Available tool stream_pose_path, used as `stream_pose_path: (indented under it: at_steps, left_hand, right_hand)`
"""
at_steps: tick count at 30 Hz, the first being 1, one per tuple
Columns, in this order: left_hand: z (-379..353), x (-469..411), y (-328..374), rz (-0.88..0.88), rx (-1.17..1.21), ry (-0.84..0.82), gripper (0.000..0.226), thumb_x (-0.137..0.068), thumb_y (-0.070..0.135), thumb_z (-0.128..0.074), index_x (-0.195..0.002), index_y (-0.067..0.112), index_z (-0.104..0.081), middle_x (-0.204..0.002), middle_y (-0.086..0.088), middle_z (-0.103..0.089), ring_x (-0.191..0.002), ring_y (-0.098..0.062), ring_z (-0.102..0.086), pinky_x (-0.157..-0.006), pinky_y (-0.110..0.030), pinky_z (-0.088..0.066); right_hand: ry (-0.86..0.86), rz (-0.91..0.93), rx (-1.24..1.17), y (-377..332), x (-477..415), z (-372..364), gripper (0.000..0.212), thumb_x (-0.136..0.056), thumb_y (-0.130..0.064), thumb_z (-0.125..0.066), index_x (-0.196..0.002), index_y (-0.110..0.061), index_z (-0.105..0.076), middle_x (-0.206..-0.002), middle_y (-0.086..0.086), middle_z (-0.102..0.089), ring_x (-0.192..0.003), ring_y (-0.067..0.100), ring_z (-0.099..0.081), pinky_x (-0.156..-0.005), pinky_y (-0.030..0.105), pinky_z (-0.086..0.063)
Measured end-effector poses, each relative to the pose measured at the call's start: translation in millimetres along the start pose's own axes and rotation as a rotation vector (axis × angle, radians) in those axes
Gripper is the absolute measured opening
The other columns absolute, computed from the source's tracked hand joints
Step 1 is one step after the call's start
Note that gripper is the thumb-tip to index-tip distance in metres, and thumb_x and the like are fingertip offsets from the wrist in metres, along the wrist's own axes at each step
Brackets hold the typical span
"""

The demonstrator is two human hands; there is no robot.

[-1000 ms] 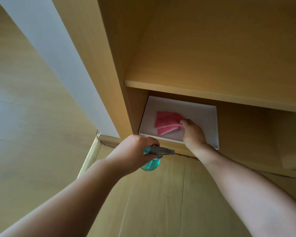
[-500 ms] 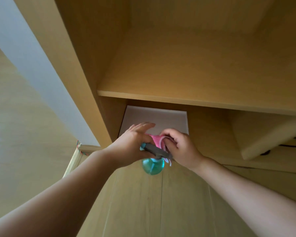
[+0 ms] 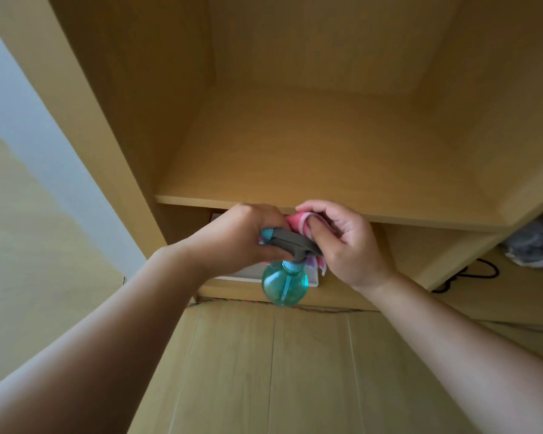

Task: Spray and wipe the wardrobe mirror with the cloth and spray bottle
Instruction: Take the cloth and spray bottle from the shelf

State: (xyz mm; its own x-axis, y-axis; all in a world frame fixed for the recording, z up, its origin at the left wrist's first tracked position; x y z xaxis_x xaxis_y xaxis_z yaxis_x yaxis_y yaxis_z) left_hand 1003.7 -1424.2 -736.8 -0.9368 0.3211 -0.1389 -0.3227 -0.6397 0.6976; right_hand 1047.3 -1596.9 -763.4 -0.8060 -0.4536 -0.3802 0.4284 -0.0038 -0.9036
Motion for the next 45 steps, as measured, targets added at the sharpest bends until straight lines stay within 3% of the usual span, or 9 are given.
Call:
stream_pose_path:
  at_steps: [6, 9, 13, 19, 26, 30, 40, 42, 45]
  left_hand:
    - [47, -29, 47, 0.052, 0.133, 0.058, 0.022, -0.073, 0.007, -0.081, -0.092, 0.009, -0.071, -0.090, -0.003, -0.066, -0.077, -0.016, -0.068, -0.065, -0.039, -0.059]
    - [87, -41, 85, 0.054, 0.152, 0.060, 0.020, -0.074, 0.006, -0.080, -0.092, 0.007, -0.071, -0.091, -0.006, -0.066, -0.080, -0.020, -0.068, -0.066, -0.043, -0.059]
    - [164, -58, 152, 0.083, 0.194, 0.088, 0.019, -0.076, 0.004, -0.077, -0.092, 0.014, -0.071, -0.087, 0.004, -0.068, -0.079, -0.014, -0.068, -0.066, -0.039, -0.058]
    - [303, -85, 279, 0.083, 0.178, 0.114, 0.024, -0.079, 0.007, -0.076, -0.095, 0.023, -0.069, -0.087, 0.000, -0.070, -0.076, -0.020, -0.068, -0.068, -0.037, -0.058]
    - [459, -130, 442, -0.024, 0.100, 0.133, 0.027, -0.079, 0.012, -0.075, -0.097, 0.027, -0.063, -0.090, 0.011, -0.067, -0.082, -0.003, -0.064, -0.073, -0.021, -0.053]
    - [521, -157, 522, -0.124, 0.048, 0.167, 0.027, -0.079, 0.012, -0.075, -0.096, 0.027, -0.060, -0.088, 0.011, -0.066, -0.078, 0.000, -0.061, -0.068, -0.015, -0.050]
    - [543, -185, 624, -0.280, 0.003, 0.234, 0.036, -0.077, 0.012, -0.075, -0.088, 0.039, -0.054, -0.086, 0.013, -0.064, -0.077, 0.008, -0.058, -0.062, -0.006, -0.043]
    - [538, -189, 632, -0.278, -0.005, 0.229, 0.036, -0.077, 0.014, -0.076, -0.087, 0.040, -0.054, -0.085, 0.013, -0.065, -0.075, 0.009, -0.058, -0.060, -0.006, -0.042]
    - [536, -191, 638, -0.257, 0.000, 0.213, 0.030, -0.079, 0.017, -0.075, -0.088, 0.039, -0.056, -0.085, 0.014, -0.064, -0.075, 0.011, -0.058, -0.055, -0.005, -0.043]
  right_hand:
    - [-0.055, 0.012, -0.009, -53, -36, 27, 0.024, -0.090, -0.027, -0.062, -0.113, -0.024, -0.061, -0.100, 0.007, -0.070, -0.086, 0.013, -0.067, -0.076, 0.025, -0.052]
    - [-0.040, -0.013, 0.016, -98, -62, 39, 0.032, -0.084, -0.034, -0.067, -0.115, -0.032, -0.060, -0.102, -0.007, -0.070, -0.092, 0.013, -0.066, -0.081, 0.028, -0.052]
    - [-0.016, -0.017, 0.042, -187, -111, 56, 0.031, -0.085, -0.038, -0.068, -0.114, -0.039, -0.060, -0.102, -0.020, -0.067, -0.094, 0.003, -0.064, -0.081, 0.016, -0.048]
    - [0.009, -0.065, 0.023, -361, -190, 86, 0.033, -0.084, -0.048, -0.067, -0.116, -0.052, -0.059, -0.110, -0.022, -0.067, -0.105, 0.004, -0.064, -0.085, 0.019, -0.049]
    - [0.089, -0.020, 0.103, -577, -272, 141, 0.020, -0.086, -0.044, -0.062, -0.103, -0.055, -0.060, -0.103, -0.026, -0.066, -0.099, -0.003, -0.063, -0.080, 0.013, -0.050]
    - [0.155, 0.055, 0.193, -674, -303, 172, 0.014, -0.088, -0.047, -0.057, -0.101, -0.049, -0.060, -0.100, -0.018, -0.067, -0.094, -0.001, -0.064, -0.079, 0.022, -0.055]
    - [0.244, 0.135, 0.439, -768, -298, 240, 0.019, -0.095, -0.037, -0.057, -0.114, -0.036, -0.055, -0.103, -0.019, -0.064, -0.095, -0.006, -0.062, -0.072, 0.015, -0.053]
    - [0.357, 0.115, 0.580, -775, -287, 260, 0.035, -0.095, -0.043, -0.054, -0.127, -0.029, -0.054, -0.108, -0.018, -0.061, -0.098, -0.003, -0.060, -0.079, 0.016, -0.052]
    - [0.813, 0.216, 0.821, -792, -268, 300, 0.039, -0.093, -0.039, -0.054, -0.128, -0.022, -0.053, -0.111, -0.015, -0.053, -0.098, 0.002, -0.054, -0.079, 0.016, -0.047]
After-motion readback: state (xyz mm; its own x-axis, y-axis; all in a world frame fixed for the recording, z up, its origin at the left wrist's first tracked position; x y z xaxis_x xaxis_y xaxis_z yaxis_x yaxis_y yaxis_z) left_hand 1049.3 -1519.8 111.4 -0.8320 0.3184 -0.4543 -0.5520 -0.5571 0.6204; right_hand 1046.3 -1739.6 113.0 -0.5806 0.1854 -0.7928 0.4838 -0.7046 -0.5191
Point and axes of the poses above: each hand's wrist, its own x-axis away from the middle knuckle, its own z-axis out of the back of the hand, y = z × x, the point moved 2 cm from there along -x, towards the middle knuckle
